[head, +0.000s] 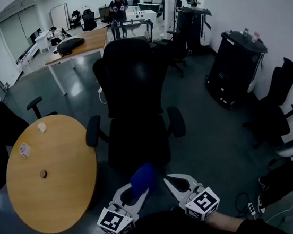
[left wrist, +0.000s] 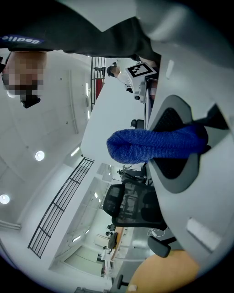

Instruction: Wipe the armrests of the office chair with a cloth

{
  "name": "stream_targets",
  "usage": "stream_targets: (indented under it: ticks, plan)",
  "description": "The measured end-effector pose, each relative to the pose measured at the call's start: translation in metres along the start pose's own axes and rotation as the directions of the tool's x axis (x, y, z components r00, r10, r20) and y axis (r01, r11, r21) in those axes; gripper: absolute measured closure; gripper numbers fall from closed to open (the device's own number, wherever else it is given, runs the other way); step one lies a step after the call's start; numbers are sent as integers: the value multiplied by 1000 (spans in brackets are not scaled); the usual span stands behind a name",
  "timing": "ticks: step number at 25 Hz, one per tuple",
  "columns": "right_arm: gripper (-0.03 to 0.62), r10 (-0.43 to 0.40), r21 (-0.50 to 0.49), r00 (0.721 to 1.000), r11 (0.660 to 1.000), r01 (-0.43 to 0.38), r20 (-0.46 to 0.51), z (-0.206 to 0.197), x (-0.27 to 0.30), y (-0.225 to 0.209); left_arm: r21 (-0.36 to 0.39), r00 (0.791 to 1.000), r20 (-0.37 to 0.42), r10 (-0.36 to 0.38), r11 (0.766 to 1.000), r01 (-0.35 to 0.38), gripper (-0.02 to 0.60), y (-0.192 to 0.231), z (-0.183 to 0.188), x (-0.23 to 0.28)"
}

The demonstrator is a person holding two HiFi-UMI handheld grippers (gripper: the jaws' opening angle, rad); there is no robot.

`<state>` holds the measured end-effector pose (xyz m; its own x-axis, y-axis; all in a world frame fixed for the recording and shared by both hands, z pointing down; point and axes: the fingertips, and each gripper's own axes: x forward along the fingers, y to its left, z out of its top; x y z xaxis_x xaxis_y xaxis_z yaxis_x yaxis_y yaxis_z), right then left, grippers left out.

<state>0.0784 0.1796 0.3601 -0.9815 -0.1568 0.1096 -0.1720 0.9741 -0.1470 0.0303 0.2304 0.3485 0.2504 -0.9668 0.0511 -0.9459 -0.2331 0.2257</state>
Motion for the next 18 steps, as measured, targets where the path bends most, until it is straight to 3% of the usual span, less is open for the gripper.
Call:
stream_targets:
  ticks: [18]
  plan:
    - [591,52,5,999,999,-52,-4,-5,8,13,22,1000,-9,6,1000,-5,457,0,2,-9]
